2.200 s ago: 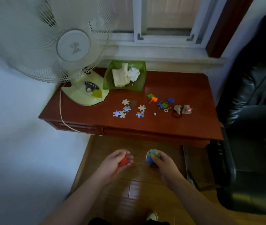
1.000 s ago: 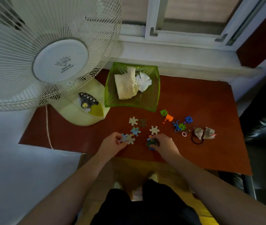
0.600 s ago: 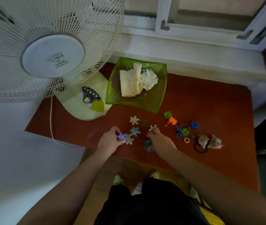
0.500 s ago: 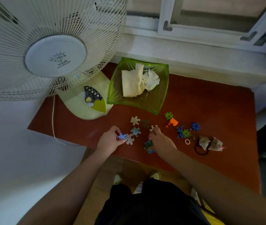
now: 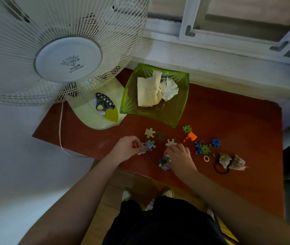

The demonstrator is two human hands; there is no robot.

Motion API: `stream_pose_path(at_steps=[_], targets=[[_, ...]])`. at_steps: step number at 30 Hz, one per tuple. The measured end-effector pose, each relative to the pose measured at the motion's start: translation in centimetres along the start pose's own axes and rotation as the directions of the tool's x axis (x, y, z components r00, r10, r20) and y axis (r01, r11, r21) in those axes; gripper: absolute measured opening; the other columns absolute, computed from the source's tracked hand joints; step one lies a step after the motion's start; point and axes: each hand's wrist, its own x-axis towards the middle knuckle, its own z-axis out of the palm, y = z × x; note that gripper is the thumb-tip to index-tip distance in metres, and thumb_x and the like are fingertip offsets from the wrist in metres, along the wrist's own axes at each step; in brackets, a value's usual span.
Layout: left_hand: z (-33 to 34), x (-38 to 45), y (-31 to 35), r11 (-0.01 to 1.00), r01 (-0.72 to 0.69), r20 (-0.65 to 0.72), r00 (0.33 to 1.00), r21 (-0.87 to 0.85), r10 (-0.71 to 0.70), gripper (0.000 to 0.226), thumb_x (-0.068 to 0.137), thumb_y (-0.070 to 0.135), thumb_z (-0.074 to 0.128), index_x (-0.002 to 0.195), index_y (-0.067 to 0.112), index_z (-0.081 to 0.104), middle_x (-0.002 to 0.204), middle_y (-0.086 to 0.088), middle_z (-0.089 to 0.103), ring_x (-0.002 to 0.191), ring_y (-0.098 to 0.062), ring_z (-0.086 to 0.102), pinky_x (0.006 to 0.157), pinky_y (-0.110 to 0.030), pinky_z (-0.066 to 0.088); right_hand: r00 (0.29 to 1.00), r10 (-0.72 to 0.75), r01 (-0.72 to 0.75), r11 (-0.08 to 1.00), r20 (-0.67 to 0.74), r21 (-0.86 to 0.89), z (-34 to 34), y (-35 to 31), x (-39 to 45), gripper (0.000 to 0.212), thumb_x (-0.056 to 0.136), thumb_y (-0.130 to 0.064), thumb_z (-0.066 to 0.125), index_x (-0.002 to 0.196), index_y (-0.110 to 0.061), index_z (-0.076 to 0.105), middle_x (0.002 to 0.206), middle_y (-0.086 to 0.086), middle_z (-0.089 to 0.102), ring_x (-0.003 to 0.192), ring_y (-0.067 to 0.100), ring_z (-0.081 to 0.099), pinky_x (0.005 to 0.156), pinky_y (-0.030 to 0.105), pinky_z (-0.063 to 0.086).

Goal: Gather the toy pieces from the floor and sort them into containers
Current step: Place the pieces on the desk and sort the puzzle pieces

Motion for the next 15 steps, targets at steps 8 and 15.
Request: stream_pose_path(at_steps=[8, 15], targets=[[0.6, 0.3, -1.1, 0.993, 0.103, 0.007, 0.995, 0.050, -0.103, 0.053, 0.071, 0.037, 0.081, 0.114, 0.030, 0.049, 0.082, 0.005, 0.060, 0.072, -0.009, 0.060, 0.062, -0.030, 0.048, 0.986, 0.044, -0.104, 0.913, 0.159, 0.394, -1.4, -0.4, 0.5, 0.035, 0.083, -0.028, 0.072, 0.113, -0.027, 0.052, 0.115, -0.007, 0.057, 0.104, 0.016, 0.056, 0.083, 0.030, 0.045], [1.6, 0.4, -0.9, 0.979, 0.092, -0.001, 0.996, 0.180, -0.094, 0.047, 0.071, 0.039, 0.081, 0.107, 0.026, 0.053, 0.087, 0.007, 0.062, 0.074, -0.012, 0.060, 0.061, -0.030, 0.047, 0.978, 0.192, -0.205, 0.857, 0.075, 0.474, -2.6, -0.4, 2.7, 0.049, 0.080, -0.022, 0.075, 0.125, -0.023, 0.053, 0.124, 0.001, 0.048, 0.112, 0.022, 0.054, 0.092, 0.034, 0.048]])
